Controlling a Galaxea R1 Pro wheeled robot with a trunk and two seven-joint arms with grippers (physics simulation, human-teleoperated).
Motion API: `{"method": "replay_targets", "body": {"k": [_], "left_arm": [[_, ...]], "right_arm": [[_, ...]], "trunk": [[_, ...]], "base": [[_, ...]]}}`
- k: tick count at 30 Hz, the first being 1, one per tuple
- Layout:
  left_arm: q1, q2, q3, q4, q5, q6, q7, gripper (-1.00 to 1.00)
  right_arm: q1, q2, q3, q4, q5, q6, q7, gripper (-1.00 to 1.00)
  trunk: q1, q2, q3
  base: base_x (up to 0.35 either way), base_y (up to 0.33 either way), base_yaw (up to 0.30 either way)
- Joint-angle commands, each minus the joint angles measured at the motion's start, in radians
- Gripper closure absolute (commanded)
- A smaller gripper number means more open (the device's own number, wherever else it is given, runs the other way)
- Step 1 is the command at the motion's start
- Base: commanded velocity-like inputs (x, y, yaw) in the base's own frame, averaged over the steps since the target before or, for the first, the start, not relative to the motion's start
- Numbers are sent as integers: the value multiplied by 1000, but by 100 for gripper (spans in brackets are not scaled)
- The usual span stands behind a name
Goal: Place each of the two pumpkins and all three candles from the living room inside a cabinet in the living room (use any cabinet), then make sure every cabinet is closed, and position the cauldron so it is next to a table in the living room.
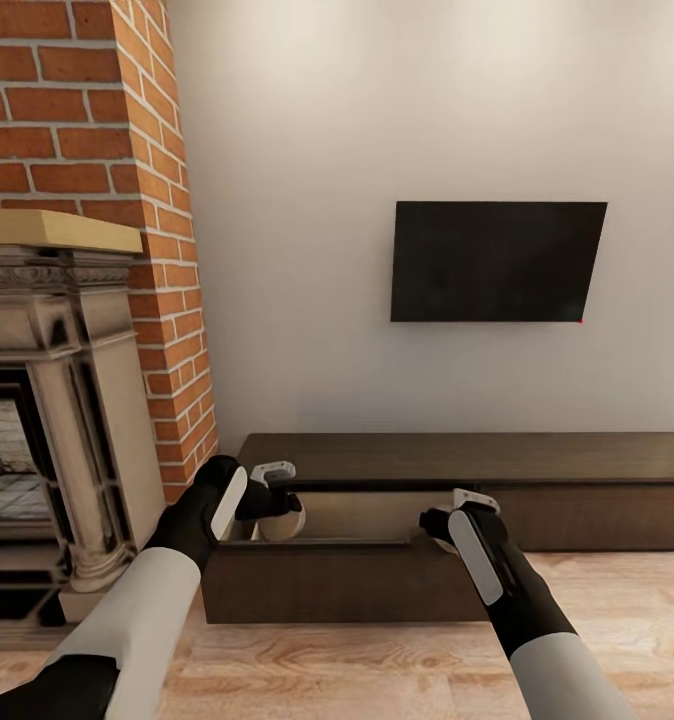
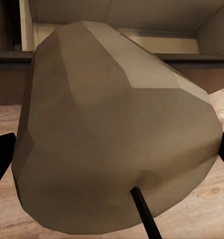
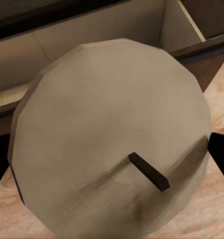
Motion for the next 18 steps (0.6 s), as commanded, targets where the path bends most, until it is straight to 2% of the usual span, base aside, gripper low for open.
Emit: {"method": "replay_targets", "body": {"k": [1, 18], "left_arm": [[-1, 0, 1, 0, -3, 4, -4, 100], [-1, 0, -26, 2, -3, 4, -4, 100]], "right_arm": [[-1, 0, 2, 1, -11, -5, -11, 100], [-1, 0, 2, 4, -13, -16, -10, 100]], "trunk": [[0, -1, -1], [0, -1, -1]], "base": [[6, 0, 0], [104, 0, 0]]}}
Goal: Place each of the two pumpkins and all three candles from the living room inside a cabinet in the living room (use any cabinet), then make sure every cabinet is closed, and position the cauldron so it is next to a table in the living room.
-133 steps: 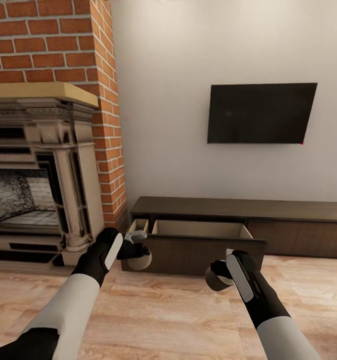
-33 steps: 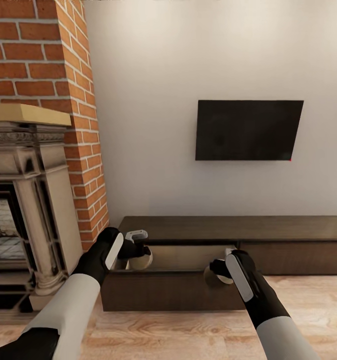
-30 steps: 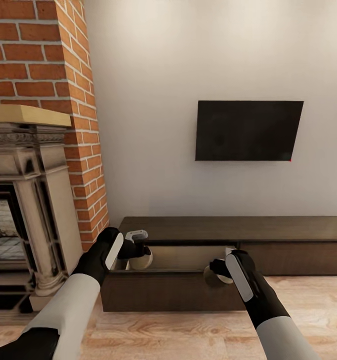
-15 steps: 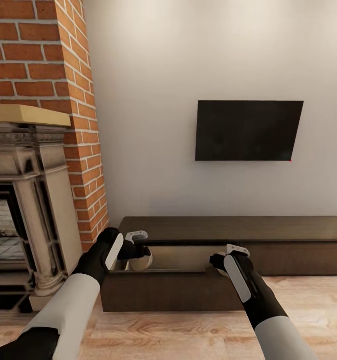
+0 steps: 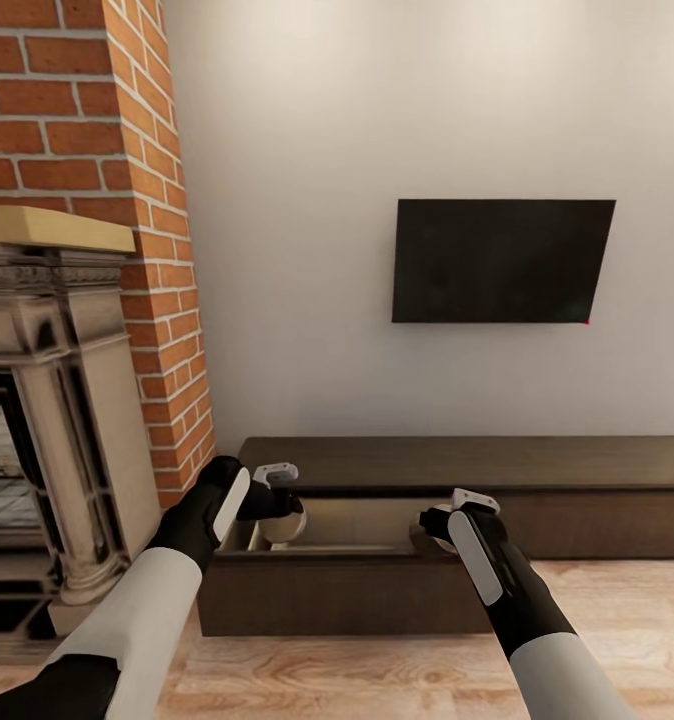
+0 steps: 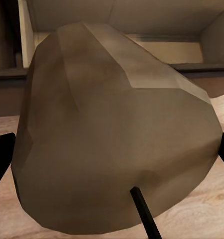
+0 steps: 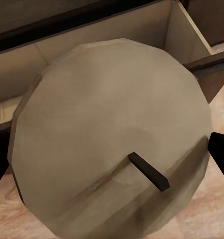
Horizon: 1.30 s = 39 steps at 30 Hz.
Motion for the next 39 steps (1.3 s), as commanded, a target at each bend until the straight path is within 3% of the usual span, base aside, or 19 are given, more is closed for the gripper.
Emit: {"method": "replay_targets", "body": {"k": [1, 12, 28, 39], "left_arm": [[-1, 0, -2, -1, -3, 4, -3, 100], [0, 0, -4, 0, -3, 4, -3, 100], [0, 0, -4, 0, -3, 4, -4, 100], [0, 0, -4, 0, -3, 4, -3, 100]], "right_arm": [[0, 0, 1, -1, -12, 1, -10, 100], [0, 19, 6, -1, -22, 1, 1, 100], [0, 21, 4, -1, -21, 1, 3, 100], [0, 21, 7, -1, -22, 1, 3, 100]], "trunk": [[0, -1, -1], [0, -1, -6], [0, -1, -32], [0, -1, -46]], "base": [[56, 0, 0], [15, 0, 0], [3, 0, 0], [258, 0, 0]]}}
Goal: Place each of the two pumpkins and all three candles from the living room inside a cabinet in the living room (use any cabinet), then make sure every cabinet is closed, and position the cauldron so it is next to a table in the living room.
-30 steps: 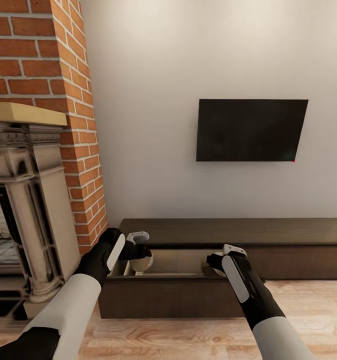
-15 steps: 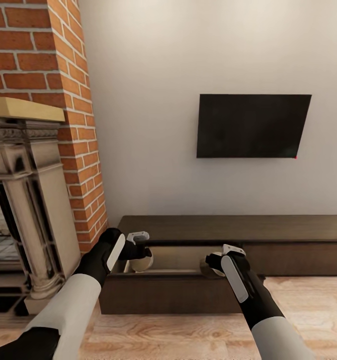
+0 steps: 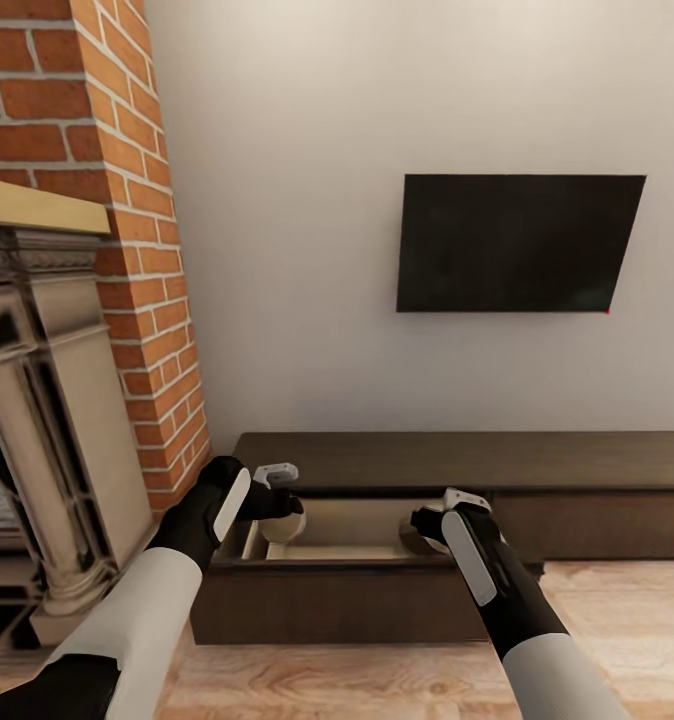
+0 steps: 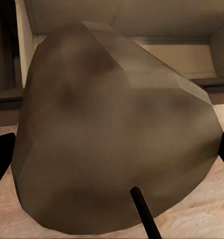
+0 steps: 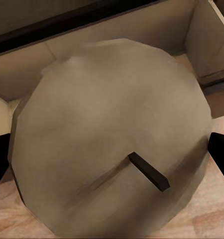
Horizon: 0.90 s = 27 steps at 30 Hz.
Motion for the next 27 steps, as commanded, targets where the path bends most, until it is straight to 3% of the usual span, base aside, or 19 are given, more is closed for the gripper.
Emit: {"method": "replay_targets", "body": {"k": [1, 9, 22, 27], "left_arm": [[-1, 0, -1, -1, -1, 4, -3, 100], [-1, 0, -1, -1, -1, 4, -3, 100], [-1, 0, -2, 2, -1, 4, -3, 100], [-1, -1, -37, 3, -1, 4, -6, 100]], "right_arm": [[-1, 0, 2, -1, -10, 1, -10, 100], [0, 0, 2, -1, -10, 1, -11, 100], [-1, 0, 2, -1, -10, 0, -11, 100], [-1, 0, 2, -1, -10, -1, -12, 100]], "trunk": [[0, -1, -1], [0, -1, -3], [0, -1, -4], [0, -1, -4]], "base": [[311, 0, 0], [130, 0, 26], [8, 0, 175], [0, -2, 22]]}}
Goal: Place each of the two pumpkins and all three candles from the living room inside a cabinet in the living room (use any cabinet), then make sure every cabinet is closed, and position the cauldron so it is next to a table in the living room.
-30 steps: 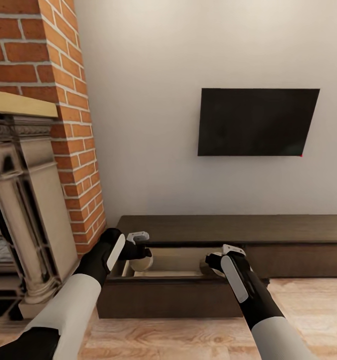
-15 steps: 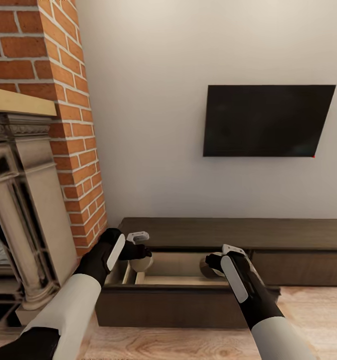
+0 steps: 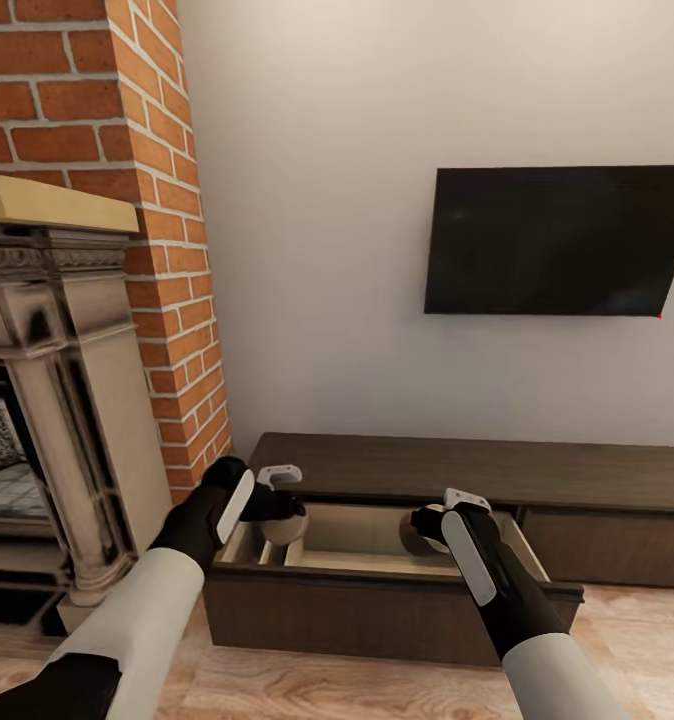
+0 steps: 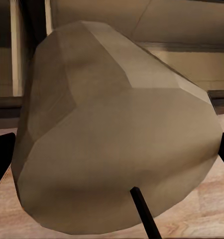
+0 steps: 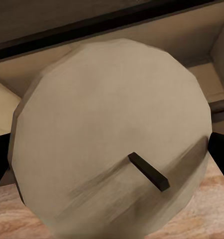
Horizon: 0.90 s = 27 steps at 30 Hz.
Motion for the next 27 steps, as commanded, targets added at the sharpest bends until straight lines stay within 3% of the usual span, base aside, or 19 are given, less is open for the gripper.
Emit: {"method": "replay_targets", "body": {"k": [1, 13, 20, 27], "left_arm": [[-1, 0, -5, -1, -3, 4, -3, 100], [-1, -1, -22, 0, -3, 4, -10, 100], [-2, -1, -26, 27, -3, 4, -61, 100], [-2, 0, -28, 33, -3, 4, -73, 100]], "right_arm": [[-1, 0, 2, -1, -10, 1, -11, 100], [0, 0, 2, -1, -11, 1, -11, 100], [0, 1, 2, -1, -11, 1, -11, 100], [0, 1, 2, -1, -11, 1, -11, 100]], "trunk": [[0, -1, -1], [0, -1, -1], [0, -1, -1], [0, -1, -1]], "base": [[0, -36, 8], [0, -101, 1], [0, -138, 0], [0, -93, 0]]}}
